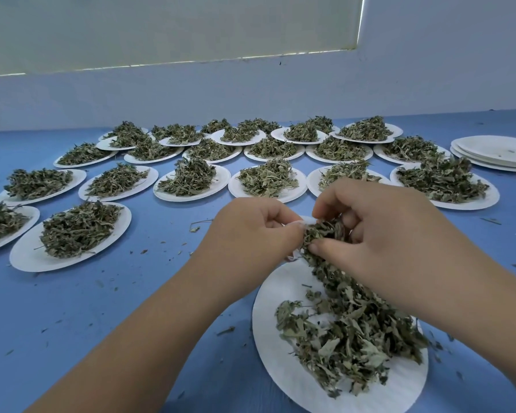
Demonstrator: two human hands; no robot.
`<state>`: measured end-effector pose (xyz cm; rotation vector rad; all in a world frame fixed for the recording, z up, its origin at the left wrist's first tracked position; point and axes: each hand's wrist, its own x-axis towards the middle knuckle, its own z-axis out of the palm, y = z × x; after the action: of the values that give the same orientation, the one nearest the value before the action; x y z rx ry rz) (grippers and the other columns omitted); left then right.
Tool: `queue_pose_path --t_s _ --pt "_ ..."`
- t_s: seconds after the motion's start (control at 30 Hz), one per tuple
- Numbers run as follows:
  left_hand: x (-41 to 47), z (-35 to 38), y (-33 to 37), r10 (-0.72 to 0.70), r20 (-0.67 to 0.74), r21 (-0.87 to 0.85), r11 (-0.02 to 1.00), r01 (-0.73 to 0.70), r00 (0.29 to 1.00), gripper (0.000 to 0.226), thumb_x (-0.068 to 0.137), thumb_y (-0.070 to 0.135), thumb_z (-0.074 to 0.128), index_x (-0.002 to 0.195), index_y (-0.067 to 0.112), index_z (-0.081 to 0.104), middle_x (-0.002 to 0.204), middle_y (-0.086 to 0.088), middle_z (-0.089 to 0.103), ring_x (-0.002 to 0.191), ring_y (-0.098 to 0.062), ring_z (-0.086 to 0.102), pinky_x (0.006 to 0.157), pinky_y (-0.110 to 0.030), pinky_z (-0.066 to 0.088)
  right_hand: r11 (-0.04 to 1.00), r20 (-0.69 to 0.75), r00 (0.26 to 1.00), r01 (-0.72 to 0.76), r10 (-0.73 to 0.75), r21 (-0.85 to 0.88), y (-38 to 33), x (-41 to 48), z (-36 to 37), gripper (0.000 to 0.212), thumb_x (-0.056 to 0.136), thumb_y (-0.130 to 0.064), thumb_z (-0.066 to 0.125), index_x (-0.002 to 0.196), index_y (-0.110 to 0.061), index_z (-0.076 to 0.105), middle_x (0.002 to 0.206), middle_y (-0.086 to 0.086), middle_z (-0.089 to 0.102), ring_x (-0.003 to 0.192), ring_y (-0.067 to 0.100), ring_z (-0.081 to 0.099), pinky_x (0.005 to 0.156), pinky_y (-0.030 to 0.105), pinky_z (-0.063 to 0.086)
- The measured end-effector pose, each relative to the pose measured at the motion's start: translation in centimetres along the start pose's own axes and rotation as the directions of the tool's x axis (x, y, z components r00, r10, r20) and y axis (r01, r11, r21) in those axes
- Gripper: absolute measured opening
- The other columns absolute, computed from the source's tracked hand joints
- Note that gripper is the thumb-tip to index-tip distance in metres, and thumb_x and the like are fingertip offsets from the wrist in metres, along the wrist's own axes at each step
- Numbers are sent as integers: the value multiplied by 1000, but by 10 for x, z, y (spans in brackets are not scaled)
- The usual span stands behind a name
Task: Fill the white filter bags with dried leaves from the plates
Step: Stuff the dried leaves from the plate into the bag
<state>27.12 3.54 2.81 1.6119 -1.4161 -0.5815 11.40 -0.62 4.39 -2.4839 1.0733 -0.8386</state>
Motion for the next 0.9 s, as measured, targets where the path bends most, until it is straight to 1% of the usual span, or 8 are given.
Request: queue_pose_path --t_s 0.07,0.2,0.4,0.5,0.53,0.67,0.77,0.9 --pt "0 1 0 -15 -1 -23 1000 15 1000 17 86 16 65 69 19 69 41 11 53 32 3 43 37 -8 28 1000 -14 1000 7 -7 0 -1 0 1 21 72 -32 76 82 -34 58 64 -19 47 72 -12 48 61 13 42" --pt "0 2 -1 -43 -8 -76 996 42 999 14 84 17 65 71 17 70 44 10 54 32 3 43 36 -8 28 1000 -31 999 21 -21 1 -2 -1 1 21 70 -32 77 80 -36 58 65 -21 50 76 -14 49 72 9 40" --pt "-1 3 0 -24 8 -129 991 25 1000 13 87 15 65 75 11 70 41 11 48 30 2 43 37 -5 29 1000 22 1000 -6 6 -11 -4 -1 0 18 74 -36 76 70 -43 60 60 -19 52 83 -10 50 74 12 40" --pt "-1 4 1 -9 33 -148 989 14 999 14 88 14 64 75 12 70 41 11 50 31 2 44 38 -5 31 998 57 997 -39 42 -48 -5 0 -1 3 78 -38 73 78 -39 71 62 -17 55 65 2 55 70 14 41" --pt "-2 4 1 -8 41 -154 988 14 999 14 88 14 65 75 12 70 41 11 51 32 2 44 38 -5 31 996 73 996 -42 48 -78 -4 0 -2 2 80 -39 71 81 -39 72 65 -17 57 63 1 53 67 14 41" --pt "-3 6 2 4 63 -168 986 7 998 14 88 17 66 75 14 71 43 10 52 33 2 44 39 -6 32 987 120 991 -47 66 -154 -3 3 -6 11 87 -37 62 90 -41 72 73 -13 64 70 4 57 63 12 41" --pt "-3 7 1 3 56 -174 985 7 998 16 88 16 65 73 15 69 42 11 51 32 2 43 38 -6 31 986 118 992 -23 43 -164 1 4 -5 10 85 -38 65 92 -41 72 77 -12 62 71 3 54 59 10 37" --pt "-1 5 1 -12 15 -182 983 14 1000 15 87 18 66 73 14 70 41 11 48 30 1 39 37 -7 29 1000 30 1000 3 -3 -7 5 0 -3 30 68 -39 78 89 -44 58 84 -19 47 67 -6 44 64 12 34"
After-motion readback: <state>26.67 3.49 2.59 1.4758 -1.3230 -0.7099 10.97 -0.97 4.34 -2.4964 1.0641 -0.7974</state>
